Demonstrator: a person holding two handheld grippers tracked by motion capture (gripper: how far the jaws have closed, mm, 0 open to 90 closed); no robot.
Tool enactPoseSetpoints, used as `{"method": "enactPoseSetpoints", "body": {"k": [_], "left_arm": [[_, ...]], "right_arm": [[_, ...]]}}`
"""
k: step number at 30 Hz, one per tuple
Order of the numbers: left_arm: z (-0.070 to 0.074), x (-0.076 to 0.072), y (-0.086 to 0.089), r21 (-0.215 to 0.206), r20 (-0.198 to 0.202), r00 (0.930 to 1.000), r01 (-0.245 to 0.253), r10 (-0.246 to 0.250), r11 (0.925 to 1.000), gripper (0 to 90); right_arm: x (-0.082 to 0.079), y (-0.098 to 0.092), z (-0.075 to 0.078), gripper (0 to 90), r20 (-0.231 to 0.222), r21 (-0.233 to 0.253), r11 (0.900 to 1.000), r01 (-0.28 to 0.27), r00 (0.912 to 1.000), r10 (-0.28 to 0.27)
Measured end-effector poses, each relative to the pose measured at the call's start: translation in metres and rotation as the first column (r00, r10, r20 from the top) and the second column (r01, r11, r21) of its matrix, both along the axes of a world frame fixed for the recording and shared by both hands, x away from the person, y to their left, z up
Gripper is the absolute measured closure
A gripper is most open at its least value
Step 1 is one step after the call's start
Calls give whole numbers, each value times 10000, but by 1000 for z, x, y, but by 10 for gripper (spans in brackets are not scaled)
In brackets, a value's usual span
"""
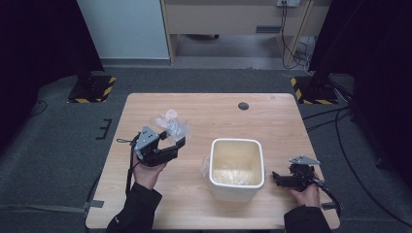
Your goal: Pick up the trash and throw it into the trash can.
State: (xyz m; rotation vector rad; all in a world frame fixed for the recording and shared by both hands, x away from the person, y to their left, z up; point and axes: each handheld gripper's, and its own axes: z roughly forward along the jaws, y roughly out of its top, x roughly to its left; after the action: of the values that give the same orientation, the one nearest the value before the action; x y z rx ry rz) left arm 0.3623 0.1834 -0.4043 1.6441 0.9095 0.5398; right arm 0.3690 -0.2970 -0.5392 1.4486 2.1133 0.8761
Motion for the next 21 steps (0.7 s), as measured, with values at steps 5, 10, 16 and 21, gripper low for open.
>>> {"method": "enactPoseSetpoints", "body": {"k": [5,10,16,21], "left_arm": [[7,-6,-6,-22,247,9994,233,-232,9997,358],[13,-13,-12,-131,465,9977,494,-487,9987,358],[22,-22,-19,-193,739,9941,809,-793,9965,356],[26,-27,-26,-211,867,9906,1078,-1056,9939,355]], "right_arm": [[0,0,0,3,-2,2,10000,5,10000,-5],[0,0,0,3,0,-1,10000,1,10000,-1],[0,0,0,3,-2,1,10000,0,10000,0],[0,0,0,3,-1,2,10000,0,10000,0]]}}
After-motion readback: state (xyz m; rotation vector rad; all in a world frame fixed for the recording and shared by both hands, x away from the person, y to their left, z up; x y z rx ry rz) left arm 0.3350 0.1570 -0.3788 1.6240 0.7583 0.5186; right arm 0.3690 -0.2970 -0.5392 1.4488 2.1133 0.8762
